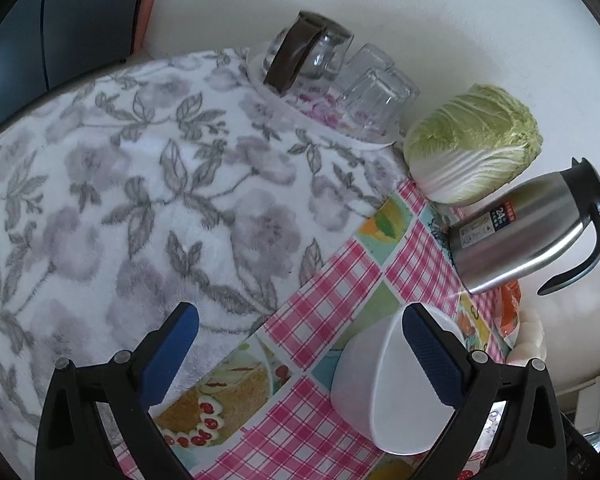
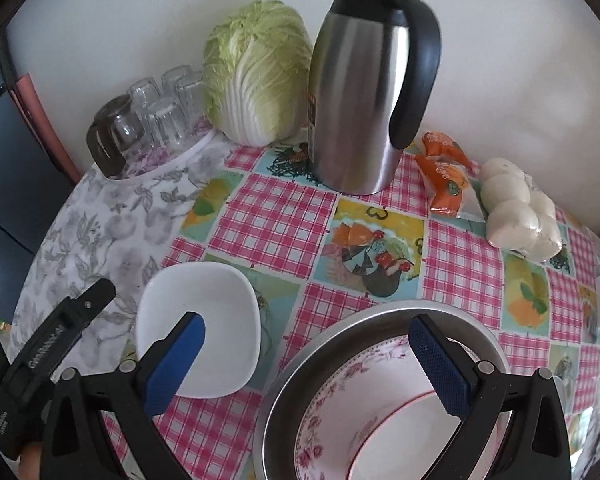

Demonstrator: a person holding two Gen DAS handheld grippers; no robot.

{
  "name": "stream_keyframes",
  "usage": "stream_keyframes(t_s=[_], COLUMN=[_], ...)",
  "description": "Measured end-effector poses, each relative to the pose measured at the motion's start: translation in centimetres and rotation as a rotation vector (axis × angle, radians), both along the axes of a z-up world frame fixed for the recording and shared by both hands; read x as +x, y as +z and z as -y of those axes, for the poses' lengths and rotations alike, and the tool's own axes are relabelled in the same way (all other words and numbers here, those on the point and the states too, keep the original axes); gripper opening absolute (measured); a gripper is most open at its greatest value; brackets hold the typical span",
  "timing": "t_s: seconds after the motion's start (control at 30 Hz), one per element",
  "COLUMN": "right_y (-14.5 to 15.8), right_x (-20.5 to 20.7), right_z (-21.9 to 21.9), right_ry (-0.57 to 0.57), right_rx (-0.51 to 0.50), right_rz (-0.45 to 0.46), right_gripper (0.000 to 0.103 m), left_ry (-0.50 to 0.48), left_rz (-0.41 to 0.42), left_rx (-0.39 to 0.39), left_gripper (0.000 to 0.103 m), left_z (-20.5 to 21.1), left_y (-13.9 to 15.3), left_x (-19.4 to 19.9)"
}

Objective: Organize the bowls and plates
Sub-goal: 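Close both tools together on the rim of the white square bowl, then lift the white square bowl and carry it over the steel basin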

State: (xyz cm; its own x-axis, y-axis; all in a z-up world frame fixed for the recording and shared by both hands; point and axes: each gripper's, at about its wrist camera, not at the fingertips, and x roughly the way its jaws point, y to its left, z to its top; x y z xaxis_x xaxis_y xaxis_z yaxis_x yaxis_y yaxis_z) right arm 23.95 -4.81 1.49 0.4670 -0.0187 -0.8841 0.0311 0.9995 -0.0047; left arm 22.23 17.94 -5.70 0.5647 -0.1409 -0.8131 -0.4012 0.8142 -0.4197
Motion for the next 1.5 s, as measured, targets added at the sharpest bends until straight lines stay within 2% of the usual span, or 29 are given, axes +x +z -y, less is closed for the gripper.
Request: stream_keyframes(t_s=[0.17, 0.23, 0.3, 0.33, 0.5, 0.6, 0.67, 0.8, 1.0, 1.07, 1.17, 1.2, 1.37, 1.5], right_y=[-2.1, -2.7, -3.2, -3.6, -4.2, -4.2, -4.4, -4.8, -6.1, -6.5, -6.6, -6.6, -6.4, -5.7], right_x=[0.8, 0.8, 0.9, 1.0, 1.0, 1.0, 1.2, 1.2, 1.3, 1.2, 1.1, 1.1, 0.7, 0.4], right_z=[-0.2, -0.4, -0.7, -0.9, -1.9, -2.5, -2.6, -2.8, -3.2, -3.4, -3.9, -3.9, -3.8, -3.9], right_ry=[-0.009, -0.007, 0.008, 0.022, 0.061, 0.08, 0.085, 0.09, 0.095, 0.103, 0.115, 0.117, 0.114, 0.117], right_rx=[-0.019, -0.022, -0.017, -0.013, -0.02, -0.033, -0.017, -0.012, 0.002, 0.005, -0.01, -0.004, 0.032, 0.049], right_rz=[-0.035, -0.036, -0.045, -0.053, -0.058, -0.051, -0.065, -0.07, -0.096, -0.105, -0.1, -0.1, -0.099, -0.086], right_gripper=[0.103, 0.099, 0.086, 0.084, 0.064, 0.055, 0.045, 0.036, 0.023, 0.019, 0.017, 0.012, 0.01, 0.01], left_ry=[-0.04, -0.058, -0.076, -0.086, -0.118, -0.128, -0.138, -0.171, -0.184, -0.182, -0.174, -0.168, -0.161, -0.162], left_rz=[-0.007, -0.011, -0.009, -0.009, -0.035, -0.055, -0.062, -0.079, -0.144, -0.135, -0.128, -0.127, -0.135, -0.119], left_rx=[-0.035, -0.025, -0.028, -0.04, -0.058, -0.088, -0.1, -0.113, -0.126, -0.136, -0.159, -0.163, -0.17, -0.145], left_gripper=[0.101, 0.101, 0.097, 0.095, 0.066, 0.053, 0.046, 0.032, 0.029, 0.029, 0.019, 0.019, 0.018, 0.018], left_z=[0.7, 1.2, 1.8, 2.0, 2.7, 2.8, 3.0, 3.8, 4.7, 4.8, 4.6, 4.5, 4.1, 3.9], left_y=[-0.3, -0.1, -0.1, -0.1, -0.8, -1.5, -1.8, -2.4, -4.0, -4.1, -4.1, -4.1, -4.0, -2.7], left_x=[0.2, 0.4, 0.6, 0.7, 1.1, 1.2, 1.2, 1.3, 1.6, 1.6, 1.4, 1.4, 0.9, 0.3])
